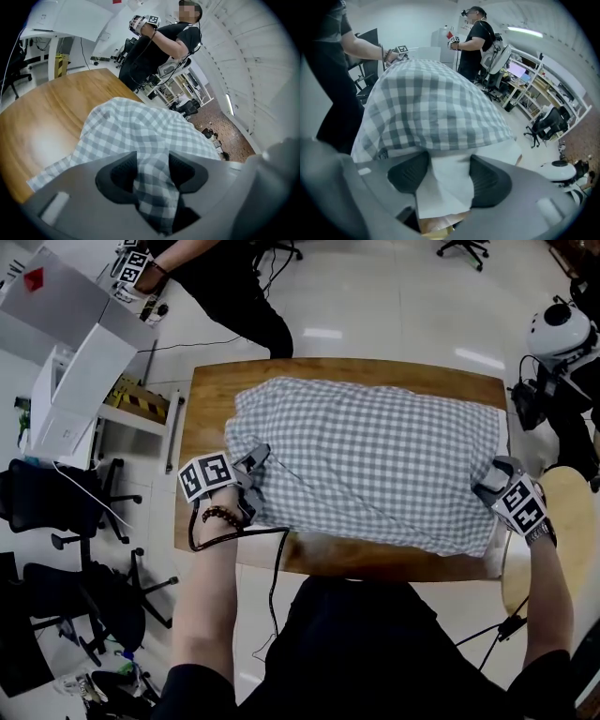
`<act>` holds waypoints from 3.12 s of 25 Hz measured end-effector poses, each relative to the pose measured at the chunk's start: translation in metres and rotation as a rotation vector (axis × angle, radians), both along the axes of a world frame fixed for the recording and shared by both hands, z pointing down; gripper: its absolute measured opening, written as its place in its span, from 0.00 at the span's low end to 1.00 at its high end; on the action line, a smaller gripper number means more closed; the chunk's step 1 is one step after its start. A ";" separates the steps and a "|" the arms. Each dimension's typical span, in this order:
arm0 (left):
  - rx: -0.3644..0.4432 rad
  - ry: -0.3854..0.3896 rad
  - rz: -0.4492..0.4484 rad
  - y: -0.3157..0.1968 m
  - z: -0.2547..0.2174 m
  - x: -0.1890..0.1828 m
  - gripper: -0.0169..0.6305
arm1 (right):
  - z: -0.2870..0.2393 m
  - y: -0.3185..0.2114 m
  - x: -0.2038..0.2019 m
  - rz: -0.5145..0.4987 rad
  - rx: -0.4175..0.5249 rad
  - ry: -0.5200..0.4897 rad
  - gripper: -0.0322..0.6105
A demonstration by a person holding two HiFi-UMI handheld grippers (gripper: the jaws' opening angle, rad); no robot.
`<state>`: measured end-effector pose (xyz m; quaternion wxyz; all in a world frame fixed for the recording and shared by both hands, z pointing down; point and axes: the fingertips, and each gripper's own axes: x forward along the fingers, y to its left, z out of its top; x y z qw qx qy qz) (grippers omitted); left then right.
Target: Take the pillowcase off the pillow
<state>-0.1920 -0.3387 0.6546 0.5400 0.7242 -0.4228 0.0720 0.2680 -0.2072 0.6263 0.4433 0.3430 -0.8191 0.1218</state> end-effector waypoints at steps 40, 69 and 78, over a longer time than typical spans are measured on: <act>0.460 0.023 -0.284 0.009 -0.142 -0.118 0.03 | -0.096 0.046 0.021 0.231 0.537 0.202 0.07; 0.404 -0.131 -0.051 0.003 -0.110 -0.072 0.36 | -0.028 0.034 -0.035 0.049 0.219 0.017 0.47; 0.422 -0.158 -0.139 0.050 -0.135 -0.044 0.44 | -0.057 0.043 -0.048 -0.227 0.163 0.046 0.65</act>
